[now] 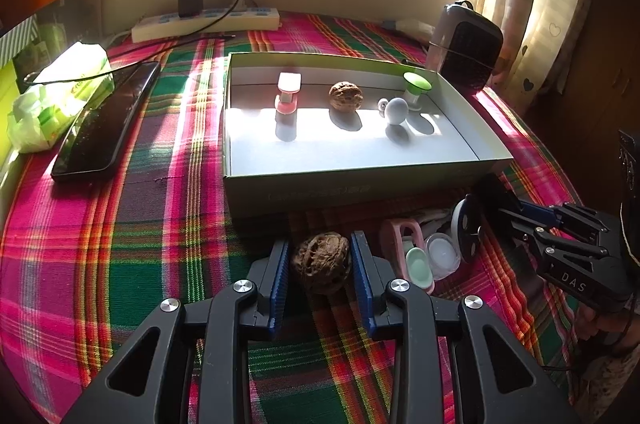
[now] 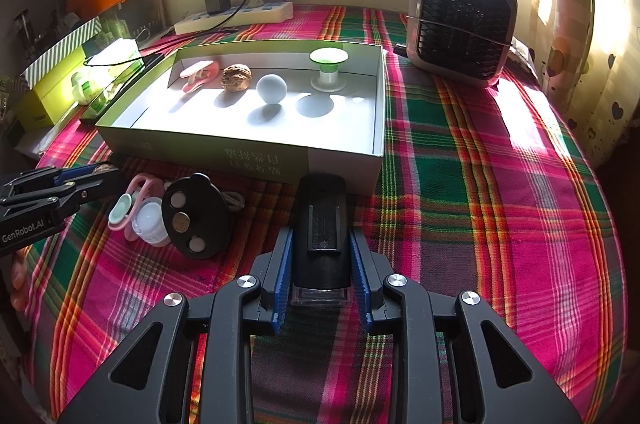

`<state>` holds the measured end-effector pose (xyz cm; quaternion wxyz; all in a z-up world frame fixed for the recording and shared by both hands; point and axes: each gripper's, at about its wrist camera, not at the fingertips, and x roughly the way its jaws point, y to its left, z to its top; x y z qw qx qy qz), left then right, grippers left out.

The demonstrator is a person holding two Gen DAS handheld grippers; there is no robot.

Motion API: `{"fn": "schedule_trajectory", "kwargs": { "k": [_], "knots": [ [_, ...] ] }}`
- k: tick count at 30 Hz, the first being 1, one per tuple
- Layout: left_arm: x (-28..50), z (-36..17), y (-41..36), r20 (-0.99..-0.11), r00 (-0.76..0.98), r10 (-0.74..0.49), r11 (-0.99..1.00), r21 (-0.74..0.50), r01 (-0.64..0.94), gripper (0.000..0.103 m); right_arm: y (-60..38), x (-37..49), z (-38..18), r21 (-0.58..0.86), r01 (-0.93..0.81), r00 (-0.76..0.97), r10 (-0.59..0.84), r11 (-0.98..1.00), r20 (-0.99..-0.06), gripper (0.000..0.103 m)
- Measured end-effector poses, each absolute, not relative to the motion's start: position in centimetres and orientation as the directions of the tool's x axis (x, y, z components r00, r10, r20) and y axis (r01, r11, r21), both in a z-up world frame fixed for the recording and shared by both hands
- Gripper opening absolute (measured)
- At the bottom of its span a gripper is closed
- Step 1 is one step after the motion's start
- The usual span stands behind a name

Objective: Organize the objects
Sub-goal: 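Close the left gripper on a walnut while the right gripper holds the black device, then carry the walnut into the white box while the right gripper carries the black device there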

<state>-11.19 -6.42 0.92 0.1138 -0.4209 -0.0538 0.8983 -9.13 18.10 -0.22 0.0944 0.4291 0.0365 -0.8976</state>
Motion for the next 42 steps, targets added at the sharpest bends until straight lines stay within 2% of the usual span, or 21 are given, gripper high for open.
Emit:
{"fn": "schedule_trajectory", "kwargs": {
  "k": [26,42],
  "knots": [
    [-10.2,3.5,-6.8,-0.707,-0.662,0.248,-0.969,-0.189,-0.161,0.028,18.2,-8.0,1.8,0.055,0.219,-0.633,-0.184,-0.974,-0.752,0.029],
    [-12.4,5.4,-6.9,-0.684,-0.684,0.254,-0.967,-0.182,-0.177,0.028,17.3,-10.0,3.8,0.057,0.247,-0.641,-0.207,-0.967,-0.739,0.029]
  ]
}}
